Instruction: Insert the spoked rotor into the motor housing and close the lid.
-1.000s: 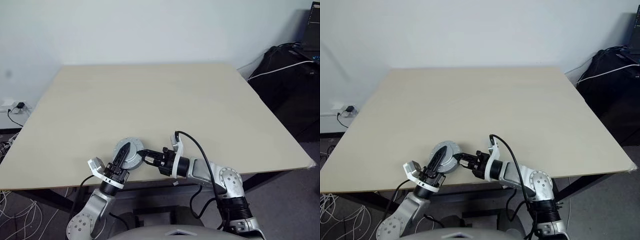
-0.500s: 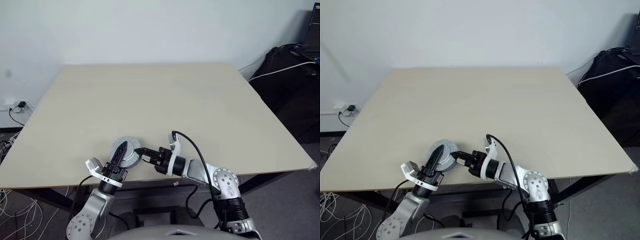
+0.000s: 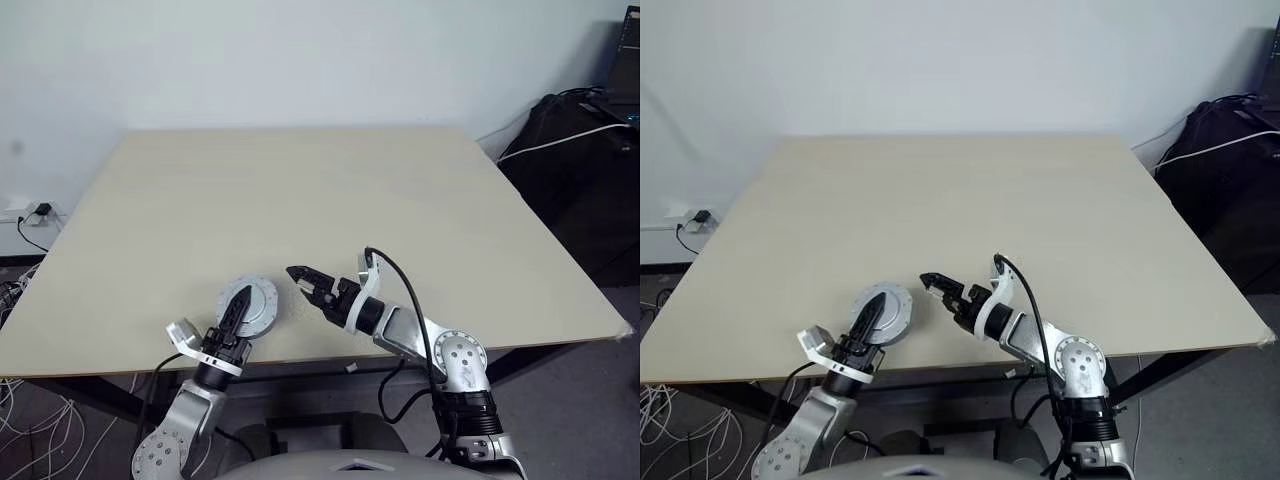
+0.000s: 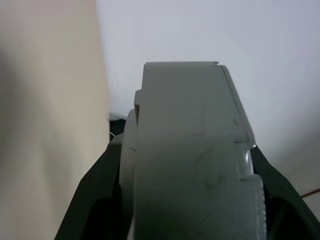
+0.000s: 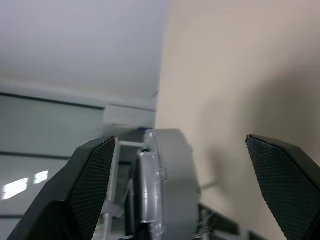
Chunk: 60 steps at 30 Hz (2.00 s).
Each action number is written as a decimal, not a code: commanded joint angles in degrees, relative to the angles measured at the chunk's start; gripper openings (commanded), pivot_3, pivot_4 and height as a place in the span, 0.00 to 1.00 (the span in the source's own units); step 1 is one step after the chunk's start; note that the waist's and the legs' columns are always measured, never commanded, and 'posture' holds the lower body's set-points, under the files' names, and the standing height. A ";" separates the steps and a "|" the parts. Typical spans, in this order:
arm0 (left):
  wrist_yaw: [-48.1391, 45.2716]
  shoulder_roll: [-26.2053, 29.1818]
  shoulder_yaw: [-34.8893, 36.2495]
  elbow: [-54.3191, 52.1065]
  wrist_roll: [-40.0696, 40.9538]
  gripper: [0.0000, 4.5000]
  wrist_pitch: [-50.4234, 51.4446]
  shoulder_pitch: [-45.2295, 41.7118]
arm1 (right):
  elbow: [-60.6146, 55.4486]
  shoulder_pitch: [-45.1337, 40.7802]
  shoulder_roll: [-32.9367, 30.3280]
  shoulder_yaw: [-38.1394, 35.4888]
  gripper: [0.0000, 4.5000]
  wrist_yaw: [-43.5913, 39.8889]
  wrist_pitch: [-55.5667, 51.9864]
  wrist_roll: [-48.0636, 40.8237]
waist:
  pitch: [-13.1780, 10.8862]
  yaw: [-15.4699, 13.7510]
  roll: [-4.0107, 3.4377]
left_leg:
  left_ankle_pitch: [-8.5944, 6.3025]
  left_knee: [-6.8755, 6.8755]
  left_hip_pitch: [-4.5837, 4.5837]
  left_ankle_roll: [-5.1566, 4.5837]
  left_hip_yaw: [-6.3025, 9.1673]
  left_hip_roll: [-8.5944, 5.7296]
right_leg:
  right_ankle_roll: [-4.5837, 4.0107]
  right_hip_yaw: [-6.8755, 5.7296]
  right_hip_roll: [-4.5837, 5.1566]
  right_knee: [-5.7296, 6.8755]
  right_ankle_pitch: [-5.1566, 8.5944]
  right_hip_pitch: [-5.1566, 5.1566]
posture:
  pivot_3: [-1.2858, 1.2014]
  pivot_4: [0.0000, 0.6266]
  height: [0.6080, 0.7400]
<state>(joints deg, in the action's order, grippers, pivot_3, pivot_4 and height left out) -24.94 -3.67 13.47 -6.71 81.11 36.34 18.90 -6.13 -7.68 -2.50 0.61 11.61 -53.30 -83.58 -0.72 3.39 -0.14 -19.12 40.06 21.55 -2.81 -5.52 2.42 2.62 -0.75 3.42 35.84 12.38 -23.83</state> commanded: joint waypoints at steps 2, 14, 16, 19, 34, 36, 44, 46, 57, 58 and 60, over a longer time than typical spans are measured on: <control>1.28 -3.12 1.91 -2.51 -2.45 0.47 -6.26 -2.73 | -3.52 -1.66 0.58 0.50 1.00 0.79 9.57 16.16 | 0.00 0.00 -0.01 | 0.01 0.00 0.00 0.01 0.00 0.00 | 0.00 0.00 0.00 0.01 0.00 -0.01 | 0.52 0.00 1.00; 11.23 -6.88 4.25 0.27 -10.01 0.47 -23.77 -10.66 | -5.06 1.17 -1.03 4.55 1.00 -8.07 12.40 34.61 | 0.09 -0.89 0.15 | 0.15 0.02 -0.01 0.25 -0.03 -0.06 | 0.04 0.01 0.00 -0.03 -0.04 0.05 | 0.52 0.00 1.00; 13.00 -7.28 4.84 0.60 -10.26 0.47 -25.72 -11.85 | -5.23 1.54 -0.88 4.38 1.00 -8.61 12.24 35.79 | 0.10 -1.11 0.17 | 0.14 0.03 -0.01 0.25 -0.06 -0.07 | 0.05 0.02 0.01 -0.05 -0.05 0.05 | 0.52 0.00 1.00; 14.94 -7.19 5.85 2.01 -10.70 0.47 -28.42 -13.68 | -5.58 2.01 -0.58 3.98 1.00 -9.36 11.82 36.83 | 0.10 -1.26 0.18 | 0.15 0.03 -0.01 0.27 -0.05 -0.07 | 0.07 0.00 0.00 -0.04 -0.06 0.05 | 0.52 0.00 1.00; 23.06 -7.82 7.85 6.56 -10.43 0.47 -34.55 -17.81 | -6.66 2.68 0.87 2.66 1.00 -11.50 9.21 39.61 | 0.28 -1.31 0.49 | 0.17 0.04 -0.04 0.30 -0.03 -0.07 | 0.26 -0.03 -0.01 -0.04 -0.17 0.11 | 0.52 0.00 1.00; 24.02 -7.77 7.73 7.07 -10.24 0.47 -34.41 -17.96 | -6.78 2.75 1.11 2.48 1.00 -11.64 8.90 39.82 | 0.28 -1.31 0.50 | 0.17 0.04 -0.04 0.30 -0.03 -0.07 | 0.27 -0.04 0.00 -0.04 -0.17 0.11 | 0.52 0.00 1.00; 29.49 -7.81 7.49 8.31 -11.54 0.47 -34.93 -18.04 | -7.23 3.17 1.86 1.58 1.00 -11.85 8.09 40.55 | 0.34 -1.32 0.59 | 0.17 0.04 -0.05 0.31 -0.03 -0.07 | 0.27 -0.04 -0.01 -0.04 -0.18 0.12 | 0.52 0.00 1.00; 30.43 -7.87 7.43 8.44 -11.81 0.47 -35.05 -17.88 | -7.30 3.24 2.03 1.44 1.00 -11.90 7.84 40.74 | 0.35 -1.32 0.60 | 0.18 0.04 -0.06 0.31 -0.03 -0.07 | 0.27 -0.05 -0.01 -0.04 -0.18 0.12 | 0.52 0.00 1.00; 33.26 -7.92 7.30 8.68 -11.96 0.69 -35.10 -17.27 | -7.60 3.11 2.98 0.92 1.00 -12.42 6.67 41.86 | 0.43 -1.30 0.63 | 0.19 0.04 -0.14 0.33 -0.03 -0.07 | 0.26 -0.06 -0.01 -0.03 -0.17 0.20 | 0.52 0.00 1.00; 33.43 -7.86 7.26 8.65 -11.93 0.76 -35.01 -17.22 | -7.62 3.11 3.04 0.91 1.00 -12.45 6.59 41.94 | 0.48 -1.31 0.58 | 0.19 0.04 -0.18 0.34 -0.03 -0.07 | 0.25 -0.06 0.00 -0.03 -0.16 0.25 | 0.52 0.00 1.00; 33.57 -7.77 7.17 8.66 -11.87 0.91 -34.95 -17.12 | -7.67 3.12 3.18 0.87 1.00 -12.52 6.42 42.06 | 0.53 -1.30 0.49 | 0.18 0.04 -0.33 0.33 -0.05 -0.07 | 0.18 -0.04 0.00 -0.03 -0.12 0.38 | 0.52 0.00 1.00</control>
<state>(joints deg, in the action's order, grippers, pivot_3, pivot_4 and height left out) 8.23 -4.65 20.83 3.31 69.74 1.76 3.52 -11.47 -3.90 0.28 2.06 -0.39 -46.87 -41.32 -0.19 2.09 0.35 -18.94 40.10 21.14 -2.47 -5.58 2.35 2.69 -0.78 3.41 35.82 12.32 -23.37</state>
